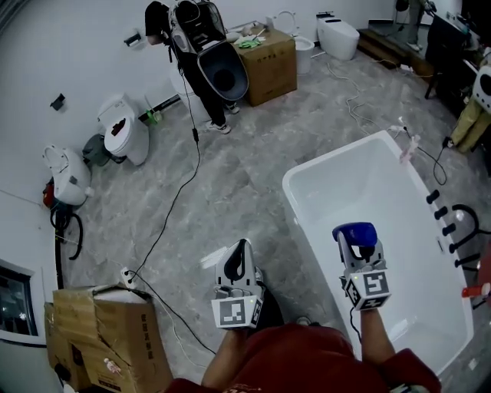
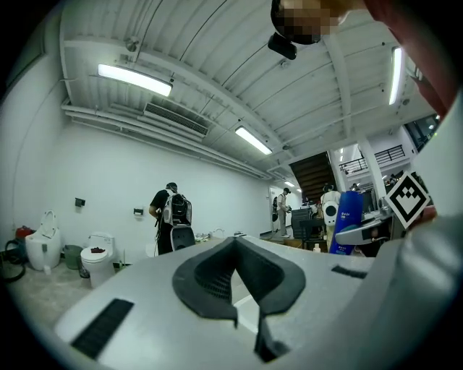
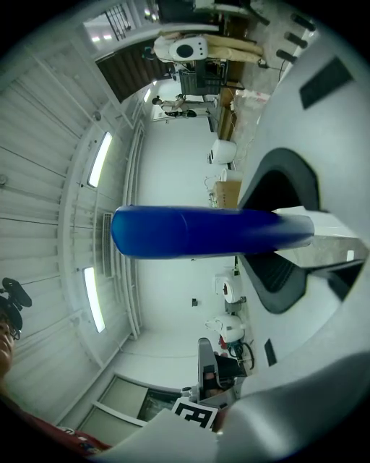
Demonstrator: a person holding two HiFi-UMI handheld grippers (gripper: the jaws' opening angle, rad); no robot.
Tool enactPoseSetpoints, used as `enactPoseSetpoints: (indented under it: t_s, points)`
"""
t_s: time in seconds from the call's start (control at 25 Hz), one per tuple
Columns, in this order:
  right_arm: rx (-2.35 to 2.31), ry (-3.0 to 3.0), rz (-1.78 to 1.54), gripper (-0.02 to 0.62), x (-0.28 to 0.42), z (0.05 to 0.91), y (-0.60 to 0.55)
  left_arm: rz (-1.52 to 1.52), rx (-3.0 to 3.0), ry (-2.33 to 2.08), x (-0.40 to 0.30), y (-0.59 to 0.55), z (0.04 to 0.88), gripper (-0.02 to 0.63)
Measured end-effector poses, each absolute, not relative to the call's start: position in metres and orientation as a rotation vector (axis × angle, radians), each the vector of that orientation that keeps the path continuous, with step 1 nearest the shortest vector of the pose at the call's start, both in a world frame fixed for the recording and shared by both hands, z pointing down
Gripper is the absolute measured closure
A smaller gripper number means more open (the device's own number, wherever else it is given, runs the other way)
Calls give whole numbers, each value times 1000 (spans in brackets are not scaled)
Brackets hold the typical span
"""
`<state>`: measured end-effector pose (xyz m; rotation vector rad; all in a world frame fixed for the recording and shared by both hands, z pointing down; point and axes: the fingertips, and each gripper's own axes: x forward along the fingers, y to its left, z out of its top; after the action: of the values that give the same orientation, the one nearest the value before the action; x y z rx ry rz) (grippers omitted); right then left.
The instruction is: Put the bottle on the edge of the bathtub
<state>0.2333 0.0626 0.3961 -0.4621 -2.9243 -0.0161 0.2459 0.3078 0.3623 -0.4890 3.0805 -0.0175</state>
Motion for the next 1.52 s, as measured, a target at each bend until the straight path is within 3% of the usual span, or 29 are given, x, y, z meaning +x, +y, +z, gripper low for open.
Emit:
enactPoseSetpoints:
  t_s: [0.64, 1.12, 1.52]
  points:
    - [-77, -2913, -15, 443, 30, 387, 167, -19, -918, 2991, -22, 397, 365, 601]
    - [233, -2906, 17, 443, -2, 404, 139, -31, -1230, 2865, -102, 348, 380, 601]
    - [485, -2885, 112, 443, -70, 426, 73, -61, -1480, 2741, -197, 254, 389, 601]
